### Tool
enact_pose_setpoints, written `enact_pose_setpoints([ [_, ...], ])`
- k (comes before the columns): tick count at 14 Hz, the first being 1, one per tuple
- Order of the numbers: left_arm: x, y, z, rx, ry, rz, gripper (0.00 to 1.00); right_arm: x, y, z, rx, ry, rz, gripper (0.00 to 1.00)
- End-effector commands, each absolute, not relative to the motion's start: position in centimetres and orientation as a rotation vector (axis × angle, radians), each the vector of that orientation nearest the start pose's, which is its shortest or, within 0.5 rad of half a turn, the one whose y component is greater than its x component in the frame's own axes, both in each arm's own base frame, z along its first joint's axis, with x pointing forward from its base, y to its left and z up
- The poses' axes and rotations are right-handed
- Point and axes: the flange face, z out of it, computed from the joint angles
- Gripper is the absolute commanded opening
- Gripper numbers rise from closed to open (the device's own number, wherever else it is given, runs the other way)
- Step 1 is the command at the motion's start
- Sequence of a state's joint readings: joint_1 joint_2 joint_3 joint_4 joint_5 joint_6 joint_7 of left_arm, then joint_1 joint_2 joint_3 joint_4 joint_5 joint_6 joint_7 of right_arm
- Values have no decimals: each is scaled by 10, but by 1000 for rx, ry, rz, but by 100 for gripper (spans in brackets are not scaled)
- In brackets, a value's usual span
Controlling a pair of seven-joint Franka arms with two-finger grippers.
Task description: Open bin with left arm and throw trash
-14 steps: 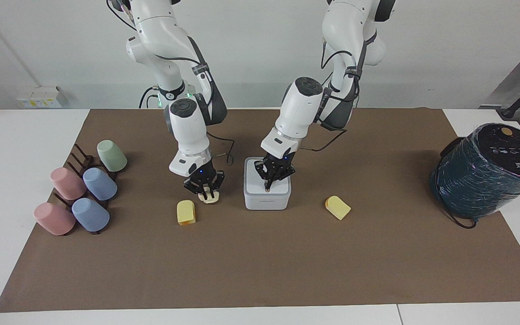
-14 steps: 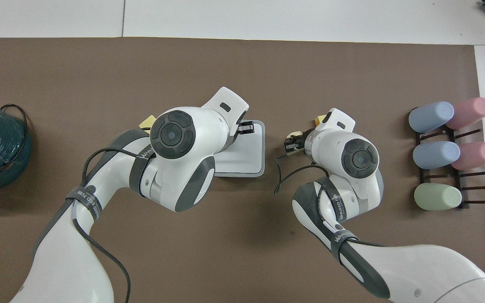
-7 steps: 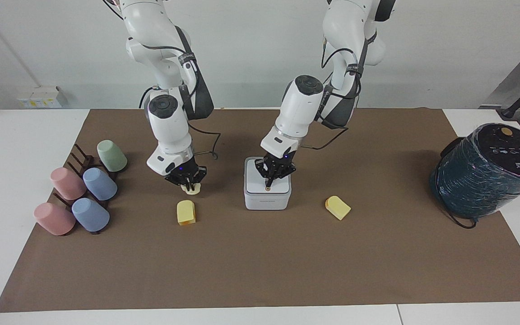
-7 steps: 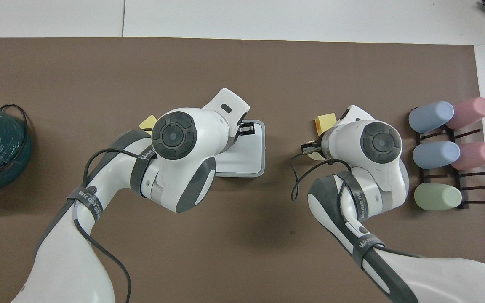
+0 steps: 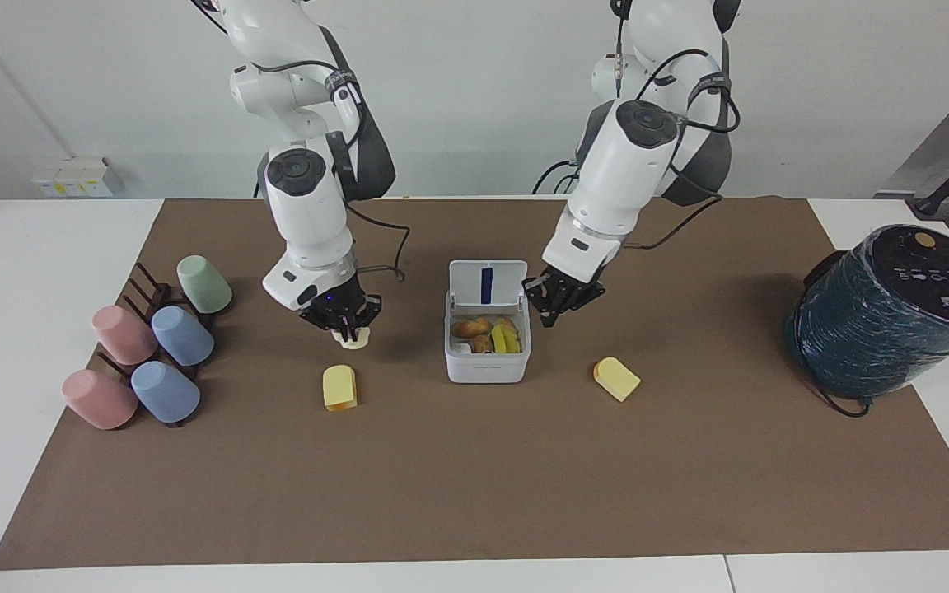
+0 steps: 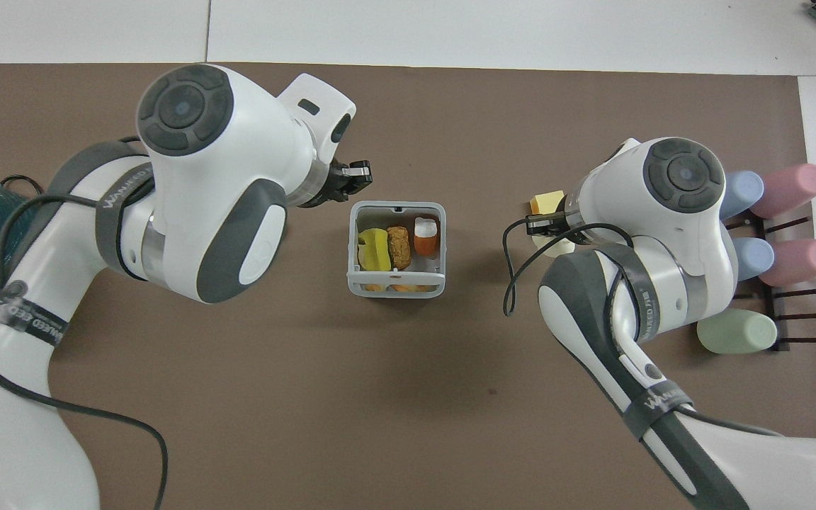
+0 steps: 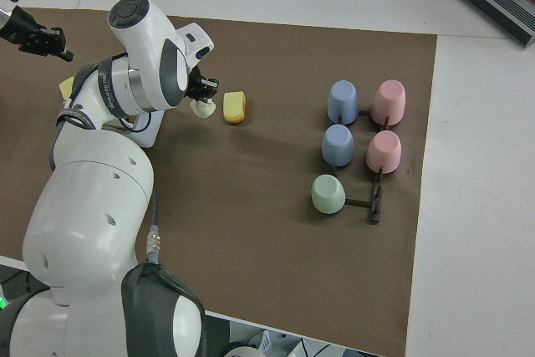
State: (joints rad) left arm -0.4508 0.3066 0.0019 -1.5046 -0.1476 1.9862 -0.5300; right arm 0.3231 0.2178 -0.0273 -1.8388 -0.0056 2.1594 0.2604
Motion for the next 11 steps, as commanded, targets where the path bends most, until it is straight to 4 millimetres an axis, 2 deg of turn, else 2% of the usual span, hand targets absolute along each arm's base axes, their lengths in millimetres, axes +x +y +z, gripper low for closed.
enact_pose_setpoints([
  [1,611,-278,508,-3317,-156,-155,12,611,206,426,-3092,-29,-190,0],
  [2,615,-267,505,-3313,-135,-156,16,616,217,432,-3082,-1,-215,0],
  [4,621,-245,495,-3304,-110,-153,39,616,253,440,-3059,41,-239,0],
  [5,621,-237,494,-3304,-103,-171,54,618,265,443,-3054,55,-243,0],
  [7,623,-216,478,-3293,-89,-220,99,616,299,442,-3034,77,-225,0],
  [9,620,-208,460,-3256,-31,-251,100,623,319,438,-3005,158,-216,0],
  [10,622,-206,451,-3251,-30,-258,100,620,337,430,-3015,134,-198,0],
  [11,626,-195,439,-3245,-57,-259,100,614,357,421,-3026,114,-178,0],
])
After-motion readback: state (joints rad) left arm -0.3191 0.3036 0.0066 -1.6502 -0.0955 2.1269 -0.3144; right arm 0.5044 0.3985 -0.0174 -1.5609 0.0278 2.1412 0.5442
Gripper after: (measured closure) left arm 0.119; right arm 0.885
